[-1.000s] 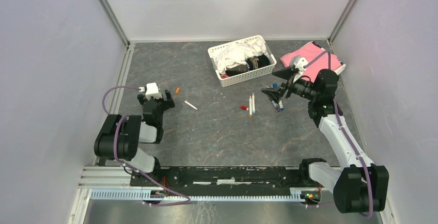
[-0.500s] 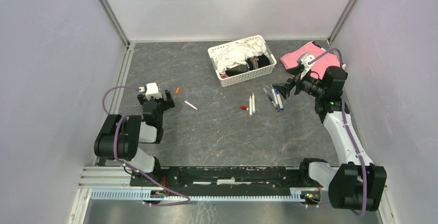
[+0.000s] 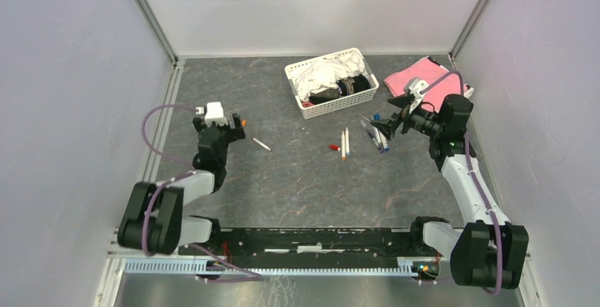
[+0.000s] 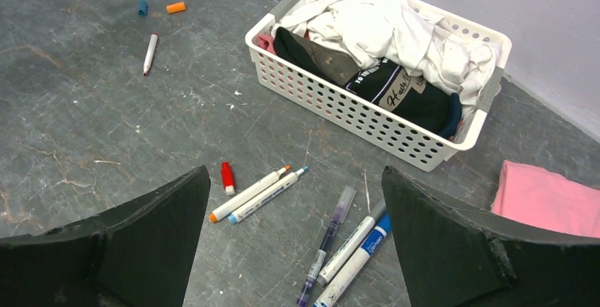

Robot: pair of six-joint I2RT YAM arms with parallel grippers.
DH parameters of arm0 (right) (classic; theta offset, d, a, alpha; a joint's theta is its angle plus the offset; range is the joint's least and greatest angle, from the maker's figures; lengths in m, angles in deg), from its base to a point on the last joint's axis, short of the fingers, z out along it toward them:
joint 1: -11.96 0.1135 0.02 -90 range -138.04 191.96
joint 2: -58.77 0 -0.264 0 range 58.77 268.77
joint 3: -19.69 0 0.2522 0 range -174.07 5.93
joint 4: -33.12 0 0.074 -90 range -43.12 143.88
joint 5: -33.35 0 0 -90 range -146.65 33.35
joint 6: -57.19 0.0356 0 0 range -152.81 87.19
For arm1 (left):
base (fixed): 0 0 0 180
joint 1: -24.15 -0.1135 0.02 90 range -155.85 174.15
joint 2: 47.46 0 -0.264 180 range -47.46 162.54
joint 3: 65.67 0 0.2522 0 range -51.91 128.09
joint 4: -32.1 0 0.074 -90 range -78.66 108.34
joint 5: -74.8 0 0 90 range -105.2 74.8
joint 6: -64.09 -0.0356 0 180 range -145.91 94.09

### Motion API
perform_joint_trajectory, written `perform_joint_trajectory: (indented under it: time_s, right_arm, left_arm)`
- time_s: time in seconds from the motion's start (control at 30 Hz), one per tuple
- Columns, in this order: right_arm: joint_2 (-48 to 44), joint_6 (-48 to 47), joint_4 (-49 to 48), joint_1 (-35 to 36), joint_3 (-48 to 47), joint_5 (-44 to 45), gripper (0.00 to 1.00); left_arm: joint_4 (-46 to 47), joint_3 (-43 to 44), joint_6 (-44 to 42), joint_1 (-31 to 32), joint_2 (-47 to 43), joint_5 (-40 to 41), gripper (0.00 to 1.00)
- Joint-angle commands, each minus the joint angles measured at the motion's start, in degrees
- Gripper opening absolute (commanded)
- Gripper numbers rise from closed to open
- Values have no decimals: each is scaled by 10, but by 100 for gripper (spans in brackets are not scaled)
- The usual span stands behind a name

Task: Insert the pens into the pen caps
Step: Pick up the pen from the center of the board.

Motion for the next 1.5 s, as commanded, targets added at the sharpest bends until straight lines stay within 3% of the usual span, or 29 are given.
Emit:
perform_joint_trajectory:
  time_s: [0.0, 0.17, 0.23, 0.3, 0.5, 0.67, 0.8, 1.0, 1.17, 1.27, 1.37, 1.47]
  right_arm:
    - [5, -27, -21, 0, 13, 8, 98]
    - [20, -57, 11, 21, 7, 65, 96]
    - [30, -55, 18, 39, 1, 111, 93]
    - [45, -39, 16, 78, -1, 169, 84]
    - [106, -61, 56, 167, -21, 239, 59]
    - [151, -218, 137, 232, -54, 190, 59]
    - [152, -287, 112, 248, -25, 161, 61]
    - [165, -308, 156, 248, -52, 187, 63]
    - [173, -282, 150, 246, -52, 194, 64]
    - [189, -198, 112, 246, -51, 222, 62]
    - [210, -84, 68, 247, -45, 253, 45]
    - [228, -23, 74, 247, -64, 302, 43]
  left_arm:
    - [-228, 121, 25, 29, -121, 23, 100]
    - [-556, 296, 185, 27, -149, 114, 100]
    - [-651, 361, 170, 27, -134, 99, 100]
    - [-687, 391, 147, 28, -135, 52, 100]
    - [-645, 365, 149, 25, -231, -67, 100]
    - [-564, 294, 118, 24, -294, -245, 100]
    - [-635, 298, 128, 23, -282, -231, 100]
    - [-589, 233, 197, 23, -314, -288, 100]
    - [-644, 281, 158, 23, -312, -279, 99]
    - [-664, 293, 124, 23, -313, -271, 97]
    - [-663, 276, 118, 23, -323, -243, 95]
    - [-658, 272, 124, 23, -330, -236, 94]
